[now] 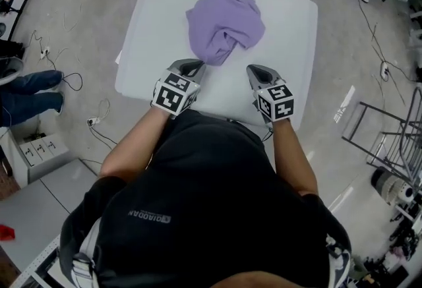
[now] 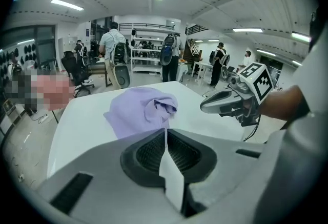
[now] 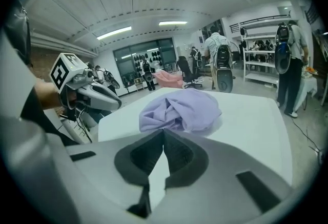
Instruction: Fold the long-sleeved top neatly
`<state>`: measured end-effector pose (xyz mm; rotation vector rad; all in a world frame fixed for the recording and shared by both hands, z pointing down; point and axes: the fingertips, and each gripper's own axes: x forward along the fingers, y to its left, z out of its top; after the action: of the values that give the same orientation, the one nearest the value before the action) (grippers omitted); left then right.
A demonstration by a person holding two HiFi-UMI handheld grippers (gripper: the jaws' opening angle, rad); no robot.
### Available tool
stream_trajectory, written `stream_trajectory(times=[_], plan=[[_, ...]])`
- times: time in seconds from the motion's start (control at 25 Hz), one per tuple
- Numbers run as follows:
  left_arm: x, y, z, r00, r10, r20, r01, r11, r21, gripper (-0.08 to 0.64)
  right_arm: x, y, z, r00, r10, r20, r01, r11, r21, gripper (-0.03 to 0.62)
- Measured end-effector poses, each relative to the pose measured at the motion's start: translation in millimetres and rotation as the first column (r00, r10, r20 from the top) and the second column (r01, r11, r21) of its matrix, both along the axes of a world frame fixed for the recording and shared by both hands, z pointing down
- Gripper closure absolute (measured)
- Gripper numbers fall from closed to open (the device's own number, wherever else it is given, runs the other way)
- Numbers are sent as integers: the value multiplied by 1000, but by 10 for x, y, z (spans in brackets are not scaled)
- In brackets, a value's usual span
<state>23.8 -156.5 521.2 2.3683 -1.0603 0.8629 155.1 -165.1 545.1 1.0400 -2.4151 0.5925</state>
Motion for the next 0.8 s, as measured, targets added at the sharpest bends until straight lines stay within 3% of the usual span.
stream_trajectory(times=[0.16,0.28,0.48,0.68,0.72,0.8], plan=[[45,-166,131,1000,11,-19,-11,1000,-16,544,102,-236,161,996,73,-55,-72,997,23,574],[120,-235,261,1000,31,2,-31,999,-45,454,211,-383,357,982,73,-176,-66,997,40,525],[236,-411,515,996,23,90,-15,996,-88,411,362,-675,594,909,30,-416,17,994,107,428],[62,-438,762,984,-30,177,57,987,-151,425,402,-917,765,851,-17,-525,92,989,117,376],[12,-441,754,983,-46,176,73,987,-147,481,418,-949,785,847,-24,-532,100,988,115,376],[-125,-451,676,983,-84,163,105,986,-126,515,441,-1012,791,851,-19,-524,92,989,115,374]])
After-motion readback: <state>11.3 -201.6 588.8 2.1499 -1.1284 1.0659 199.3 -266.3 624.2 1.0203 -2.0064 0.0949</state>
